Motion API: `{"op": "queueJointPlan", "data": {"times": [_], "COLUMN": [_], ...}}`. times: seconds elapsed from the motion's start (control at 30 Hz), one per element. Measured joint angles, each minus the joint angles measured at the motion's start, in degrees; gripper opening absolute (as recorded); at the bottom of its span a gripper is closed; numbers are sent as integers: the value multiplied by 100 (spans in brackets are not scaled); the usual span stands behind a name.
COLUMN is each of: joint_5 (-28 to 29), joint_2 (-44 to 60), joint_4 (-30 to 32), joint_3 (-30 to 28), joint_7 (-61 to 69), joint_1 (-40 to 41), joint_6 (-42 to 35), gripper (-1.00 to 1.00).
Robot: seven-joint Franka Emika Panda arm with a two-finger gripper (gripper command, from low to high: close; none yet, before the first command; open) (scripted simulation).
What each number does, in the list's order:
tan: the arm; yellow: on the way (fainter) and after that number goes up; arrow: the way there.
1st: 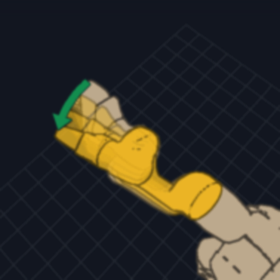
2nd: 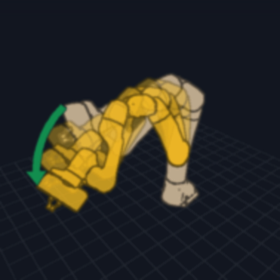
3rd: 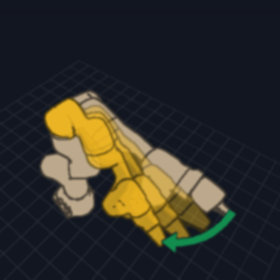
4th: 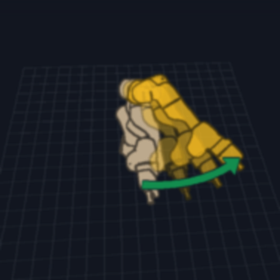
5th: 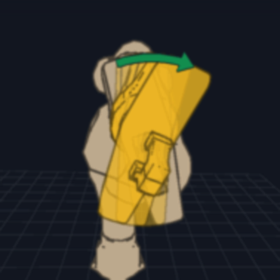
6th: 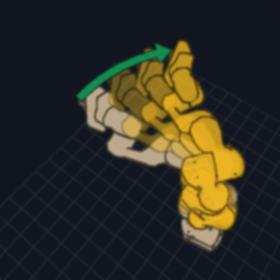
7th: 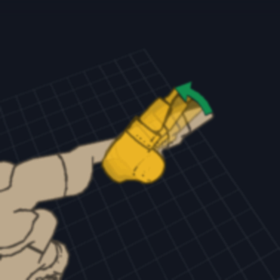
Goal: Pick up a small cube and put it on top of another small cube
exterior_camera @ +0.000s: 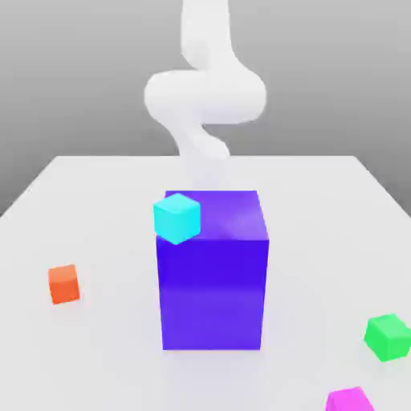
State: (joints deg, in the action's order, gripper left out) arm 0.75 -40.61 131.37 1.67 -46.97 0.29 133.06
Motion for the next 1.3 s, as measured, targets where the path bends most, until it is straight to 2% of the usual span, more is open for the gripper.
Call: {"op": "queueJointPlan", "data": {"times": [0.57,1.0,1.13,1.17,1.3], "joint_5": [776,1034,1233,1295,1293], "joint_2": [3567,6217,7043,7238,7238], "joint_4": [-278,-476,-634,-679,-679], "joint_3": [962,1170,989,917,918], "joint_7": [-969,-1474,-1649,-1695,-1693], "joint_1": [-82,-640,-848,-909,-907], "joint_6": [871,1566,2082,2227,2231], "gripper": [0,0,0,-100,-100]}}
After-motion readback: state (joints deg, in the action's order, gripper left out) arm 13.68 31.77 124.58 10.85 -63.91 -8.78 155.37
